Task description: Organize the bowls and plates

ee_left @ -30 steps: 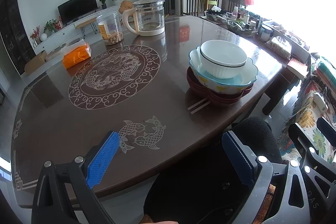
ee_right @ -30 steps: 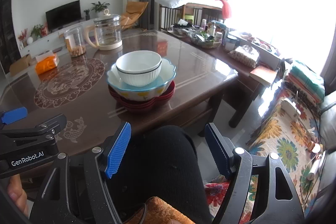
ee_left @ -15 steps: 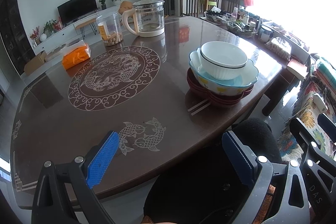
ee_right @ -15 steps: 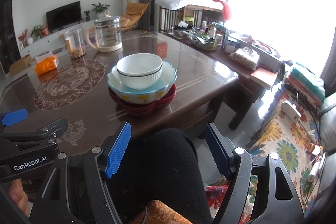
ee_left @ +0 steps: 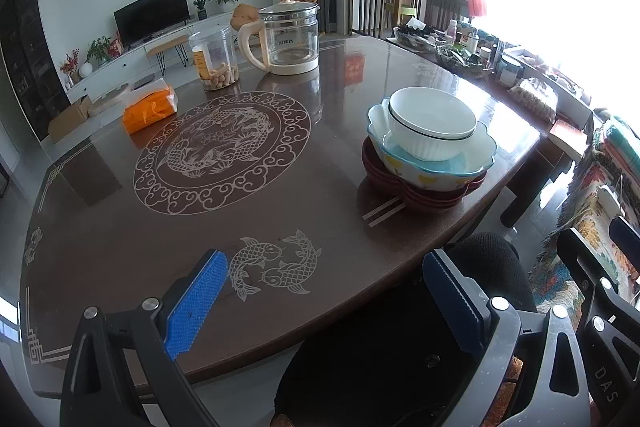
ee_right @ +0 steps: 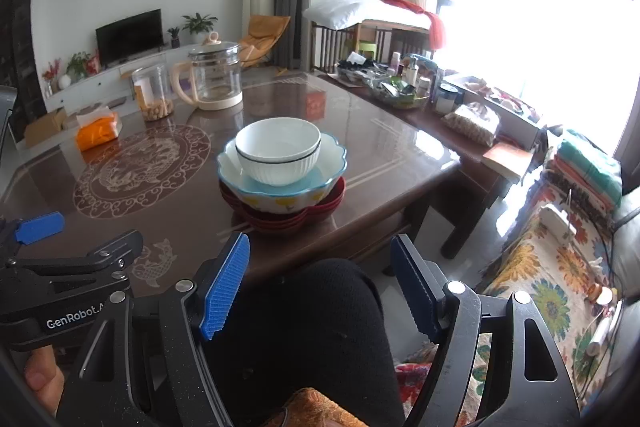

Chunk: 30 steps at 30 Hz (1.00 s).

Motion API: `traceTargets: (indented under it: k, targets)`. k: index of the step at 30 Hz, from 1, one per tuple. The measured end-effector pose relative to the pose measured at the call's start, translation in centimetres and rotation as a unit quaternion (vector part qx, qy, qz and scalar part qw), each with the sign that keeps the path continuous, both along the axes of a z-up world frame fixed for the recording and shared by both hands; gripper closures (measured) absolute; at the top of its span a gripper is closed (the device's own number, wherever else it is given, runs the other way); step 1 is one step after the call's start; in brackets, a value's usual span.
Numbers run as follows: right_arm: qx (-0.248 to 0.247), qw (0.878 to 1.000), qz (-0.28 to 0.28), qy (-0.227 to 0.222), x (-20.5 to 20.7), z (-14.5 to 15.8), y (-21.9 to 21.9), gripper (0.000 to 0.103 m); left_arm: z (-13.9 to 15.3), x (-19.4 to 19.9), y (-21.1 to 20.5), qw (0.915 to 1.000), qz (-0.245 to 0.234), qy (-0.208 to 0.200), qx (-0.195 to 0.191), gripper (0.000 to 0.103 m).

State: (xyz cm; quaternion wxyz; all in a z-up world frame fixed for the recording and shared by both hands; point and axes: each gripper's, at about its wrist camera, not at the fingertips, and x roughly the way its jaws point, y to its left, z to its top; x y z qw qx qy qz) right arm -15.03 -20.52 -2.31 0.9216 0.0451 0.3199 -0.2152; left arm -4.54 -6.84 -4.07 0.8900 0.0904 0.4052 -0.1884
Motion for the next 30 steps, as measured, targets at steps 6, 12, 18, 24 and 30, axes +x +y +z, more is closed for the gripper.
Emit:
traceTargets:
  k: [6,12,18,24,30]
  targets:
    - [0.002,1.000,-0.003,-0.004,-0.2,0.1,-0.2,0.027,0.0,-0.2,-0.3,1.0000,-0.010,-0.001,0.000,0.005]
    - [0.004,1.000,-0.006,-0.005,-0.3,0.1,-0.4,0.027,0.1,-0.4,-0.3,0.9999,-0.013,-0.002,-0.006,0.005]
    - [0.004,1.000,-0.006,-0.003,-0.2,0.0,-0.4,0.027,0.1,-0.6,-0.5,0.9999,-0.015,-0.004,-0.004,0.005]
    - [0.007,1.000,-0.006,-0.002,-0.2,-0.2,-0.5,0.027,0.1,-0.9,-0.6,0.9998,-0.019,-0.008,-0.003,0.005]
    - [0.011,1.000,-0.008,0.000,-0.2,-0.5,-0.6,0.027,0.3,-1.4,-0.6,0.9996,-0.017,-0.021,-0.009,0.005]
